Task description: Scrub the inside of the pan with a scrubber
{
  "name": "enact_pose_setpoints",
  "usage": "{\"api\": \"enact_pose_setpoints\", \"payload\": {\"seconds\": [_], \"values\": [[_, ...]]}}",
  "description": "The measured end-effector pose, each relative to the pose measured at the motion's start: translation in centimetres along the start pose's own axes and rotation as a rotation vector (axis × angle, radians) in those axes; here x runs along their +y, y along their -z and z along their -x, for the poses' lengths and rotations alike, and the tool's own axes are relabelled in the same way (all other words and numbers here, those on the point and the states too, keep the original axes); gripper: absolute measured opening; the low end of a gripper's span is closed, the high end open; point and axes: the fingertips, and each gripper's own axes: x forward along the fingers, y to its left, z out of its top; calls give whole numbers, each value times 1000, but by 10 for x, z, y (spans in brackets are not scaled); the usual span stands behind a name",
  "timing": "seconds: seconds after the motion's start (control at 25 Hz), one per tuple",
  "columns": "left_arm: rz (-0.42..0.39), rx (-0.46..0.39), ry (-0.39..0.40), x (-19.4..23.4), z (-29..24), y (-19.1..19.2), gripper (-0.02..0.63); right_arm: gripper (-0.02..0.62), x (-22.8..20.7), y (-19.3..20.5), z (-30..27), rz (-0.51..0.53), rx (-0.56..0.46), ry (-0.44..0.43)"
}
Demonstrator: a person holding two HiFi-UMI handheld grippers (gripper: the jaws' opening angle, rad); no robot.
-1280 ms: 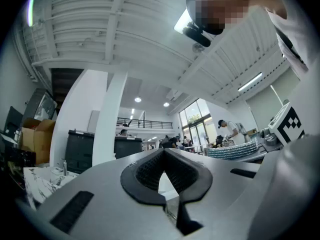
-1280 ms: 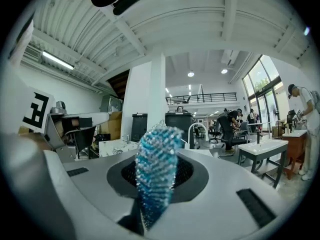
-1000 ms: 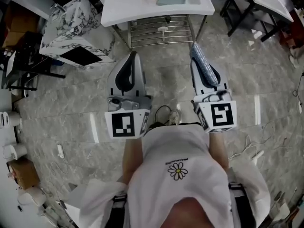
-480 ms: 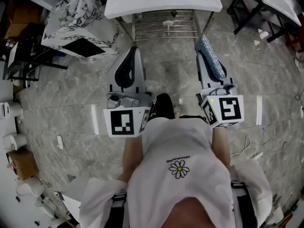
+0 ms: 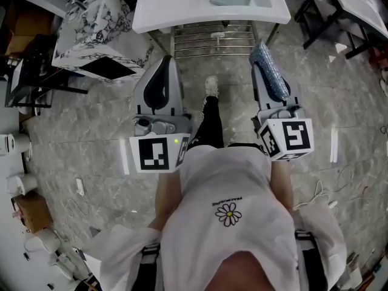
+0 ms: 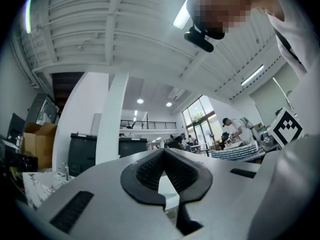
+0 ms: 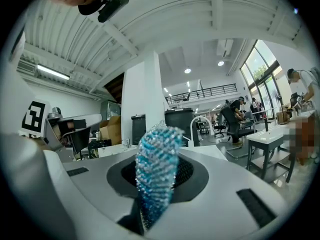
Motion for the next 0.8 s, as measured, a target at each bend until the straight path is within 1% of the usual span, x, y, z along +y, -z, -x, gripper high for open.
{"api": "enact_pose_setpoints", "payload": {"seconds": [0.28,0.48,0.56,0.68,0.8], "values": [[21,-20,64,33,-95,33,11,57,-36,-1,-81,-2,-8,49],[95,-35,93,74,-189,45,11,58,-67,-24,-175,20,-4,77],[111,-34,99,94,-223,52,11,57,-75,-35,-214,32,2,83],[90,-13,92,128,-269,71,10,57,-88,-45,-270,42,21,90],[13,16,91,163,-305,96,11,57,-99,-52,-322,80,47,90]]}}
